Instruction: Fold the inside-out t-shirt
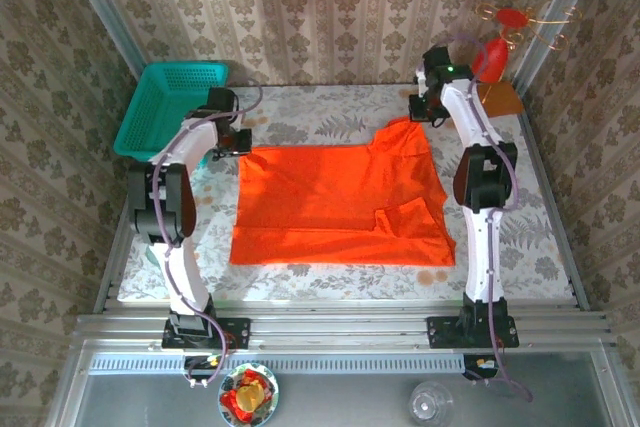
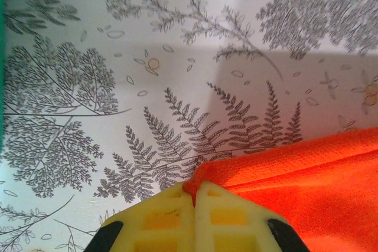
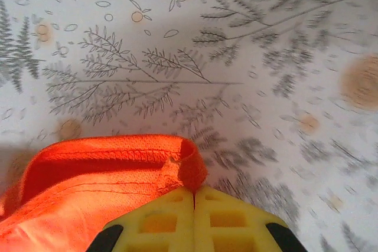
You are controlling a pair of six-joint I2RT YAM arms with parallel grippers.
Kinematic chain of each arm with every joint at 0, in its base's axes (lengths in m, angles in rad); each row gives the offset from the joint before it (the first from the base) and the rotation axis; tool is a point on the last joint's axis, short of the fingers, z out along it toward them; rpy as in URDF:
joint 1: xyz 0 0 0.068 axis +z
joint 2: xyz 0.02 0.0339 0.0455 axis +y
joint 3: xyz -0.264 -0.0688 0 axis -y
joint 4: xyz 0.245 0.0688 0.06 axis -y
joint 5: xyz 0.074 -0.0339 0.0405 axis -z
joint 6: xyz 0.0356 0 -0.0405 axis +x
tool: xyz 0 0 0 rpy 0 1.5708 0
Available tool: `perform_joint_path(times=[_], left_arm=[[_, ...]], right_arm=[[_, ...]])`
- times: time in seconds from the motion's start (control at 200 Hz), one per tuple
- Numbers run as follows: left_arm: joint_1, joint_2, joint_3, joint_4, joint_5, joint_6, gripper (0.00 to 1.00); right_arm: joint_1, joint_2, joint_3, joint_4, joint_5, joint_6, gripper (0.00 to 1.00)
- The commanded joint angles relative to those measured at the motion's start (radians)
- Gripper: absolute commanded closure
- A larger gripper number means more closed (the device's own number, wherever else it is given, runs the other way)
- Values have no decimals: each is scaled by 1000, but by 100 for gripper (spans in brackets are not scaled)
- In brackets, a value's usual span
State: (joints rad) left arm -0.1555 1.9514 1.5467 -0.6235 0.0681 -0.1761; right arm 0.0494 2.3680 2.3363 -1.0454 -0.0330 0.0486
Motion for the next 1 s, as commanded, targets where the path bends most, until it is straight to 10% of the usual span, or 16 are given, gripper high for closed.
perform_joint_path(times=[0.0, 0.995], left_arm=[[11, -53, -55, 54, 11, -37, 100], [-8, -578, -763, 295, 39, -138, 99]], right_arm=[[4, -132, -91, 22, -12, 19, 100], [9, -970, -1347, 313, -109, 238, 100]])
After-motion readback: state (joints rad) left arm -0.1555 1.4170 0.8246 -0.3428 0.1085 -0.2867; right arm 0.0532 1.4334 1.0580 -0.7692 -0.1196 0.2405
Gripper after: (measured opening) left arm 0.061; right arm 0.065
